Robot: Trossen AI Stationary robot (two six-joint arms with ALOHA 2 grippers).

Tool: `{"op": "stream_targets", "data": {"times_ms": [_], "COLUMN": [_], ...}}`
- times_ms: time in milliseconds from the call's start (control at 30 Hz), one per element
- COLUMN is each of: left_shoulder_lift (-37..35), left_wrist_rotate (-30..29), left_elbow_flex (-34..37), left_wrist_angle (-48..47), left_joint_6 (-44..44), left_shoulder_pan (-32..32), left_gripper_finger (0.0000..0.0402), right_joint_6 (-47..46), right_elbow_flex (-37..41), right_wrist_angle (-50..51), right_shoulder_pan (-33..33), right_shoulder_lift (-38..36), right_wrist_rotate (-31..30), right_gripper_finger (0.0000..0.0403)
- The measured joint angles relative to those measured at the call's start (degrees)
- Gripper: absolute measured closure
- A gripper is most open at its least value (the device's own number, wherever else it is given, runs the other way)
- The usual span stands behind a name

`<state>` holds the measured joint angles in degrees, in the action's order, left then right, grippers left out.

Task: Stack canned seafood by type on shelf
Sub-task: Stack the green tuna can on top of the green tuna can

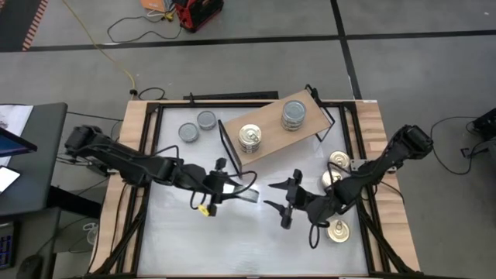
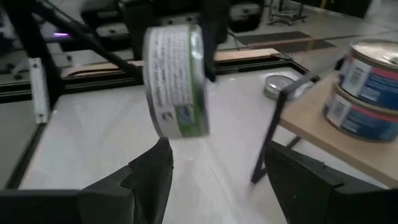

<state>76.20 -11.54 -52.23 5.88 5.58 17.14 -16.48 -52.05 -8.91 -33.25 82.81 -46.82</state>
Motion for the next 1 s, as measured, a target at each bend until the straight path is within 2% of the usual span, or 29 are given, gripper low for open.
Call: {"op": "stream_targets", "data": {"times_ms": [167, 600, 1000], "left_shoulder_lift": [1.53, 1.75, 1.75], "left_wrist_rotate": [-1.12, 0.55, -0.08], "left_elbow_flex": [0.00, 0.02, 0.02], "left_wrist_angle": [3.17, 6.71, 7.71], "left_joint_6": [0.90, 1.49, 1.06], "left_shoulder_pan": [-1.19, -2.06, -2.05], "left_gripper_finger": [0.0263, 0.0263, 0.0263], "right_joint_6": [4.45, 7.71, 15.44], "right_elbow_flex": [0.03, -0.04, -0.04], "right_wrist_angle": [0.48, -3.04, -12.02], "right_shoulder_pan": [0.47, 3.50, 4.15], "right_shoulder_lift": [1.09, 2.43, 2.40], "right_wrist_rotate": [4.08, 2.80, 4.91], "right_gripper_finger": [0.0127, 0.0126, 0.0127]}}
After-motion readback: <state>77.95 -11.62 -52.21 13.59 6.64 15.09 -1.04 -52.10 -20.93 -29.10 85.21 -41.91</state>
